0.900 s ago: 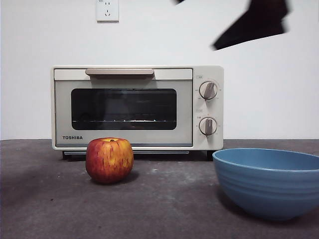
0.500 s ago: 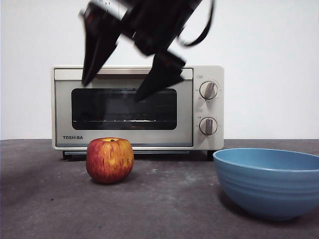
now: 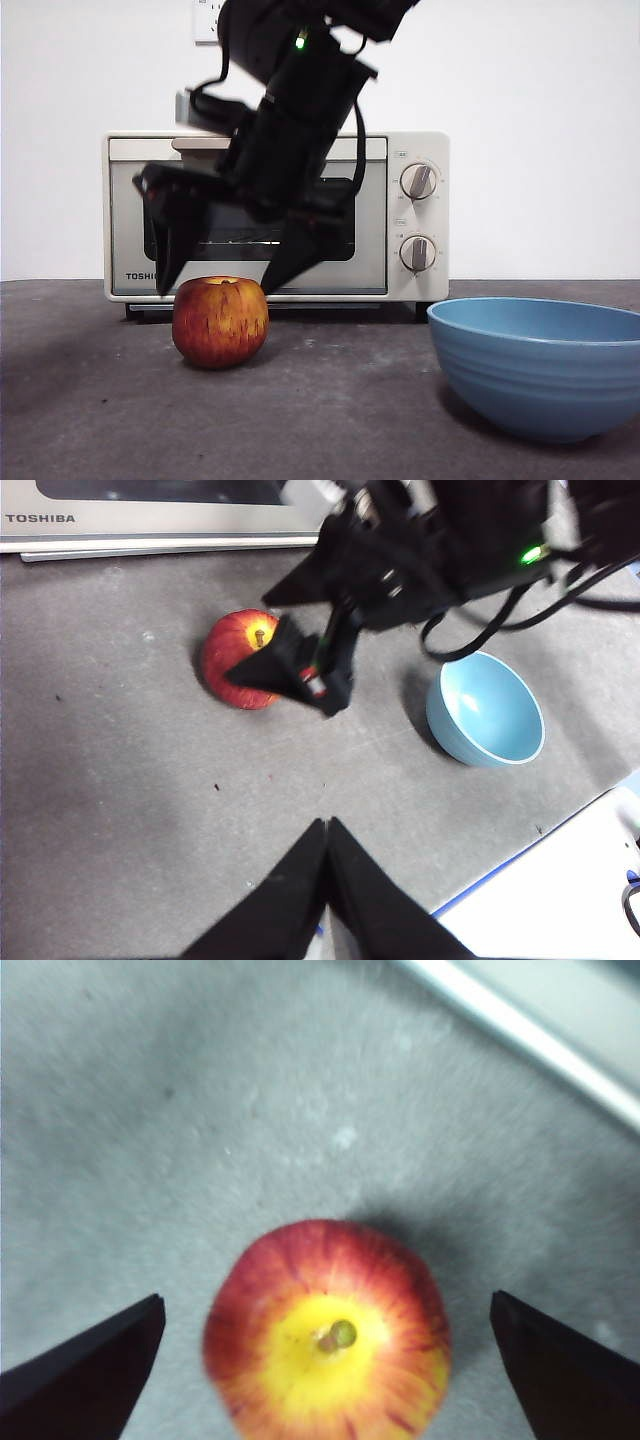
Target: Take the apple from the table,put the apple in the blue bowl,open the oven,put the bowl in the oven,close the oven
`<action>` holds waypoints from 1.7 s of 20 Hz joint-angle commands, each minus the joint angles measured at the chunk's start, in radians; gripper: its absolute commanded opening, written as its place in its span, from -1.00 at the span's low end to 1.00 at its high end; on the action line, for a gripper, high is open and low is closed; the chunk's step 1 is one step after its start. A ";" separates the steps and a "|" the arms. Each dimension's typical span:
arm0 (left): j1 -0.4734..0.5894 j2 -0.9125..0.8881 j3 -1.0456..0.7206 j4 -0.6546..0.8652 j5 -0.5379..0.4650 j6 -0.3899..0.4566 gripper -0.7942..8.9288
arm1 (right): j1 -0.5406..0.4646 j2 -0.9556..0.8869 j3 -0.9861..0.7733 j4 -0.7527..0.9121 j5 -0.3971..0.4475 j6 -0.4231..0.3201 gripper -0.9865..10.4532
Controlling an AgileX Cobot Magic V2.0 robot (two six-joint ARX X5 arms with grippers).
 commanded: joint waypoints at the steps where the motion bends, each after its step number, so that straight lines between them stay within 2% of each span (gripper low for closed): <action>1: -0.003 0.006 0.023 0.006 0.004 0.012 -0.82 | 0.011 0.047 0.024 0.024 0.008 0.024 0.08; 7: -0.003 0.006 0.023 0.005 0.003 0.012 -0.82 | 0.011 0.090 0.024 0.027 0.027 0.039 0.05; 13: -0.003 0.006 0.023 0.005 0.003 0.012 -0.82 | 0.011 0.091 0.024 0.006 0.014 0.084 -0.15; 19: -0.003 0.006 0.023 0.022 0.003 0.012 -0.82 | 0.015 0.057 0.076 -0.071 -0.001 0.087 -0.16; 25: -0.002 0.006 0.023 0.045 0.003 0.012 -0.82 | 0.014 -0.112 0.127 -0.256 0.005 0.056 -0.16; 31: -0.002 0.010 0.023 0.063 0.003 0.013 -0.82 | 0.011 -0.341 0.094 -0.434 0.108 0.041 -0.16; 34: -0.002 0.010 0.023 0.063 0.003 0.017 -0.82 | 0.011 -0.480 -0.028 -0.454 0.176 0.041 -0.16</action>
